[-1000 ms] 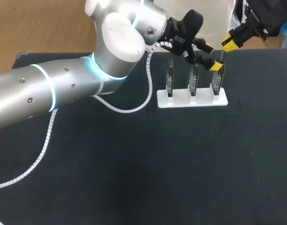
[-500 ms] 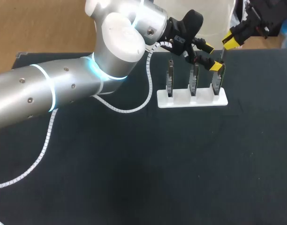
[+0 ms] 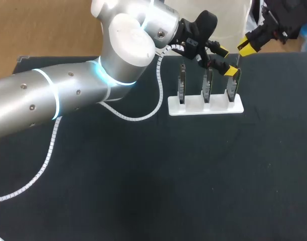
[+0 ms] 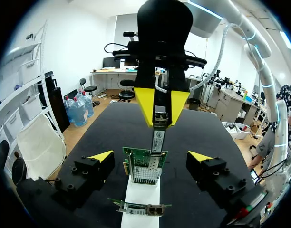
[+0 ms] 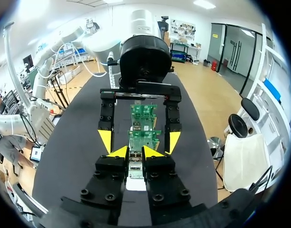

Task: Pick up the optical module with the left hand, and insert it into the network port with the right hand.

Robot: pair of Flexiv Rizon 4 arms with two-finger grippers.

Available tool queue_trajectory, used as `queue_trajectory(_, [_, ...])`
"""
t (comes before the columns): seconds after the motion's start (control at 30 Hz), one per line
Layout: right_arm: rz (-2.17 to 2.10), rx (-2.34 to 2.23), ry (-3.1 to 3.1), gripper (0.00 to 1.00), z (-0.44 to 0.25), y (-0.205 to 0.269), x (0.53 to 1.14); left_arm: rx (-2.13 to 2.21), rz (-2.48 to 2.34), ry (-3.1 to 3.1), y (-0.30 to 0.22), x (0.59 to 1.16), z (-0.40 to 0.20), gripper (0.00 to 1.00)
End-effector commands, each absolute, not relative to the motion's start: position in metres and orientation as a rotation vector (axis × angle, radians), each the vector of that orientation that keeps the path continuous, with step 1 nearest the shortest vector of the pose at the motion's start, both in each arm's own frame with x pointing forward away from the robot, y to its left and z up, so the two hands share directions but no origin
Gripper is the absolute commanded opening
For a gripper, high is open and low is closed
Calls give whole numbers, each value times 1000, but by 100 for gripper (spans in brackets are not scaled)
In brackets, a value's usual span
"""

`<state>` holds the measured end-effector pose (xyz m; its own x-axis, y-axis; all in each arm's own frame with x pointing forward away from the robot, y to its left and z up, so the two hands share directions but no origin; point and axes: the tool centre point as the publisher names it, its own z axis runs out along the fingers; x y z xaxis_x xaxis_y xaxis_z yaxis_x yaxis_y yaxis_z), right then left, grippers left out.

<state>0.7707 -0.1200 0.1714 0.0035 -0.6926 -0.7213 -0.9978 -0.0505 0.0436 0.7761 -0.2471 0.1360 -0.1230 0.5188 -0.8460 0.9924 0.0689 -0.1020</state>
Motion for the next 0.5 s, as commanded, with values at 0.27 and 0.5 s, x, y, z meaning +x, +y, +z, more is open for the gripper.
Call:
queue_trajectory(0.27, [821, -1789, 1748, 0, 166, -119, 770, 1515, -954, 1721, -247, 776, 137, 100])
queue_trajectory(0.5, [821, -1790, 1748, 27, 165, -119, 771, 1515, -954, 1721, -247, 776, 137, 100])
